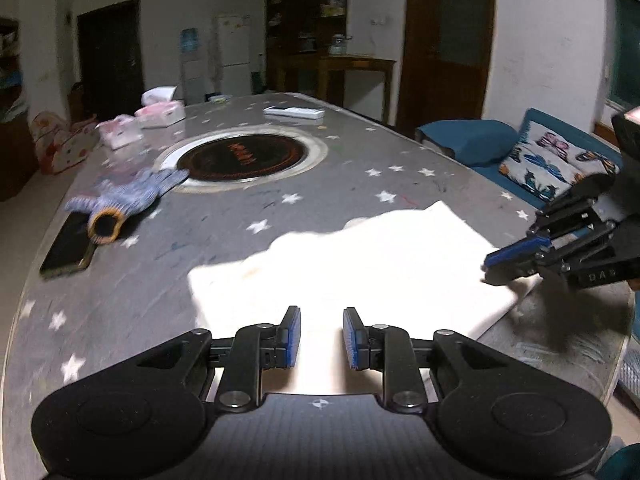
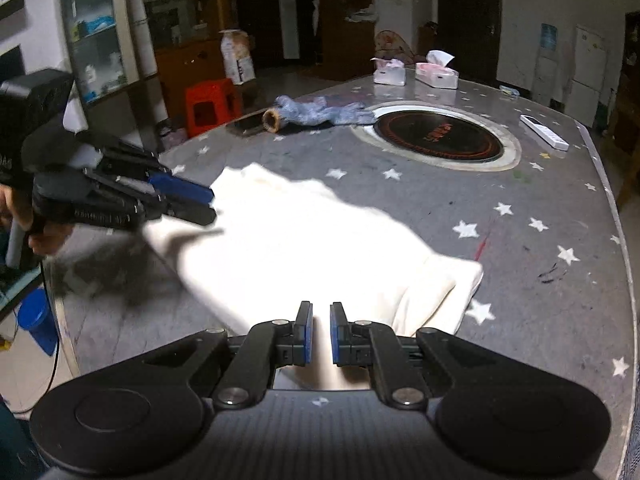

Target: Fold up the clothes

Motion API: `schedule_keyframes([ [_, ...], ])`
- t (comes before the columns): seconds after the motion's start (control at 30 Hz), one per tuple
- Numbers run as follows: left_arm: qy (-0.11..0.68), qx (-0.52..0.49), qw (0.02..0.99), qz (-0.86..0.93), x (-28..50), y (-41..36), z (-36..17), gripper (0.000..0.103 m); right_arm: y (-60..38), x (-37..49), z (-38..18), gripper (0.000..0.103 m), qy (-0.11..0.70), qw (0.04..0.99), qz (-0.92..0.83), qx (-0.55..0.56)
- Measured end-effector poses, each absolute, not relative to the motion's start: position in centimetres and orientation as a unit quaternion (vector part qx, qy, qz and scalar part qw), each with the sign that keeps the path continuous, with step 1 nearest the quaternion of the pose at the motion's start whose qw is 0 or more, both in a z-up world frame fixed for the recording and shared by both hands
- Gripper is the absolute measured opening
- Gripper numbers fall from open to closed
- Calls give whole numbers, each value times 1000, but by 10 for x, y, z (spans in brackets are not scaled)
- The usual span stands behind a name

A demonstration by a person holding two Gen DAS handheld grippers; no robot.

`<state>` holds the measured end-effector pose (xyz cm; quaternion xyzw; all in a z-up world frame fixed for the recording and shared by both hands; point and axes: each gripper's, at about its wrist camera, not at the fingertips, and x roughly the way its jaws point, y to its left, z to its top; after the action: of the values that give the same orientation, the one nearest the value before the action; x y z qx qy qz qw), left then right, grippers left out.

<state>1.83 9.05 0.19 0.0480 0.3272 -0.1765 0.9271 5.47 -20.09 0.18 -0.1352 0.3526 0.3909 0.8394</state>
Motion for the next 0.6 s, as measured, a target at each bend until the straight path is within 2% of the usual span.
schedule_keyframes([
  [0.23, 343, -3, 926, -155, 12, 108, -15, 25, -210, 60, -13, 8, 365, 846, 368, -127],
  [0.6, 348, -10, 919, -186, 6, 86, -2, 26, -230, 60, -6, 7, 375, 846, 350, -144],
])
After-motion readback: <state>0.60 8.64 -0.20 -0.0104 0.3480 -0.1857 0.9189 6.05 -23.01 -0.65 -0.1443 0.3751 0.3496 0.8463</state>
